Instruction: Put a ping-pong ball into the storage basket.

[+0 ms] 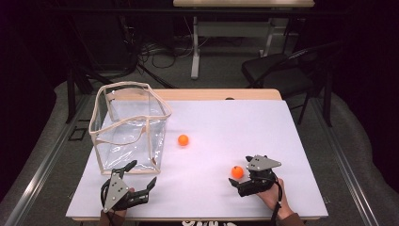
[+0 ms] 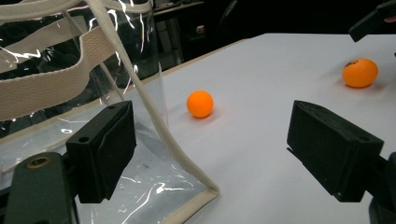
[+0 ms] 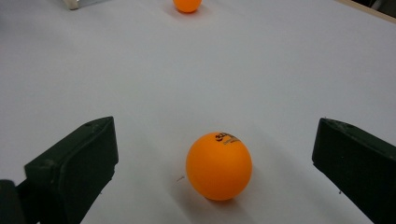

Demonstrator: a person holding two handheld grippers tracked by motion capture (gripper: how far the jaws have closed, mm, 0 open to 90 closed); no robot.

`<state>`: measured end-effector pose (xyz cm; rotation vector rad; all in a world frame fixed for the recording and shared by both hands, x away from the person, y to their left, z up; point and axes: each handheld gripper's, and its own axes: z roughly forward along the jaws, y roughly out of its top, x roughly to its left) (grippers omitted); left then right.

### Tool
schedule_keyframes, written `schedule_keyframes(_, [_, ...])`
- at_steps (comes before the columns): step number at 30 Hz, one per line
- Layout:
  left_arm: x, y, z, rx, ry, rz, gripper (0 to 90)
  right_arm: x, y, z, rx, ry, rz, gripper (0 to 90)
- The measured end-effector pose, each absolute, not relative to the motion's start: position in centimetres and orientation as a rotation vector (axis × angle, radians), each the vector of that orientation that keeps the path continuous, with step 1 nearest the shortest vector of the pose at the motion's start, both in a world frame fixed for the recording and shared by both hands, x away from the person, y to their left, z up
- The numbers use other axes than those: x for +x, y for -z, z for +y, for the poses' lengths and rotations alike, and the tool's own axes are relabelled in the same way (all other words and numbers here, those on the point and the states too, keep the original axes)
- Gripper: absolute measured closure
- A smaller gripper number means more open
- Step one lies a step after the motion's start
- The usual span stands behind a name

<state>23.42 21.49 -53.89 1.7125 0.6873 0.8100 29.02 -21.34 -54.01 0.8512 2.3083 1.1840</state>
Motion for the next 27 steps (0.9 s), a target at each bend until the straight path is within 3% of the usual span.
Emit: schedule_keyframes(27, [23.5, 53.9, 21.4, 1.719, -0.804, 0.684, 15.6, 30.6, 54.7, -20.9, 0.909, -1.118, 2.400, 0.0])
